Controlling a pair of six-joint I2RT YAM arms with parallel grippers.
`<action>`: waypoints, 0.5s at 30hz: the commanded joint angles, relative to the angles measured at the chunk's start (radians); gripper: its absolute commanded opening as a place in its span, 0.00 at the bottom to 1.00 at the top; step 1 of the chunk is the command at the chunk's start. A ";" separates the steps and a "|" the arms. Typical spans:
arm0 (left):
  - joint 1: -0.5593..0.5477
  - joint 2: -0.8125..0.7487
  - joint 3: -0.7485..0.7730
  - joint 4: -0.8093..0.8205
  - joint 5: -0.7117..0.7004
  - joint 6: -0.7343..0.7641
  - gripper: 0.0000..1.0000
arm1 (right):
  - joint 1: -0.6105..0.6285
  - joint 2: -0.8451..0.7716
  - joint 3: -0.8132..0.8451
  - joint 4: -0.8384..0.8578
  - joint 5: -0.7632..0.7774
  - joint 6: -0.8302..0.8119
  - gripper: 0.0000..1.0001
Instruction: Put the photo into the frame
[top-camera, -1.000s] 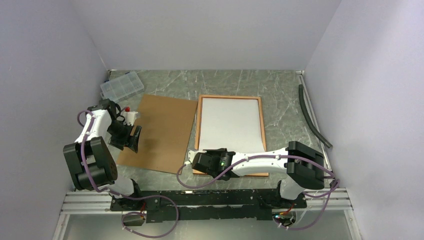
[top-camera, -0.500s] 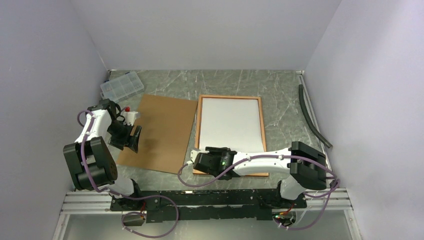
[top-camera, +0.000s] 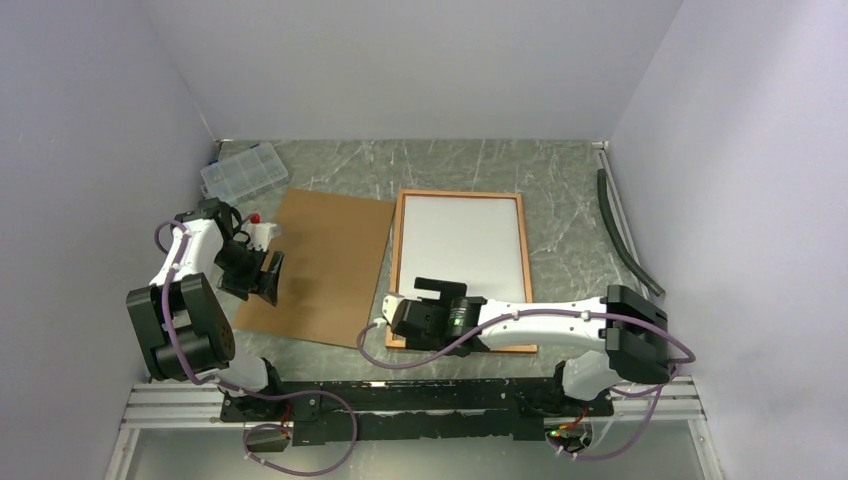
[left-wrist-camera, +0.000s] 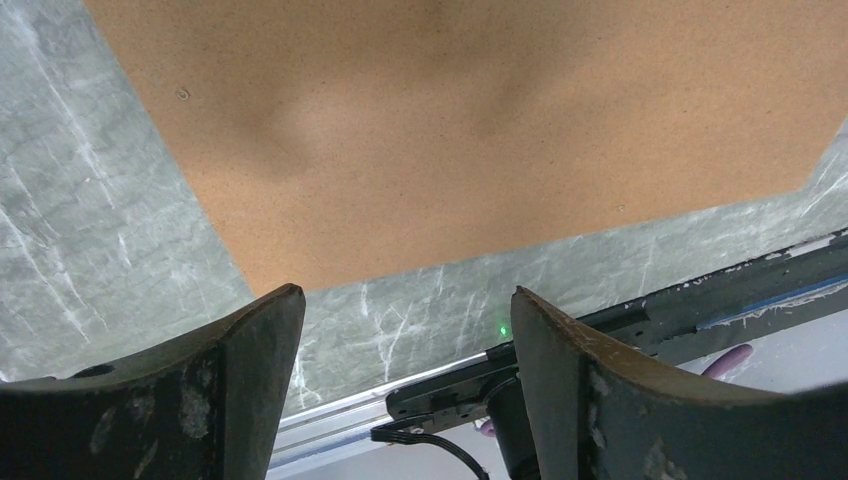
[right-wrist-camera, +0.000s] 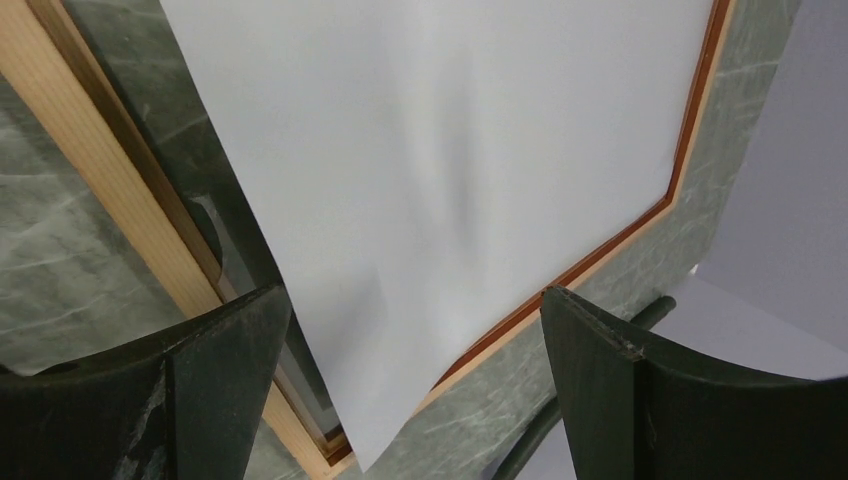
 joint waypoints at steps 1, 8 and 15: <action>-0.003 -0.025 0.029 -0.029 0.046 -0.001 0.82 | -0.001 -0.071 0.071 -0.051 -0.071 0.026 1.00; -0.003 -0.026 0.044 -0.041 0.054 -0.001 0.83 | -0.006 -0.079 0.082 -0.101 -0.175 0.048 1.00; -0.001 -0.011 0.074 -0.049 0.053 -0.021 0.86 | -0.066 -0.139 0.155 0.043 -0.088 0.122 1.00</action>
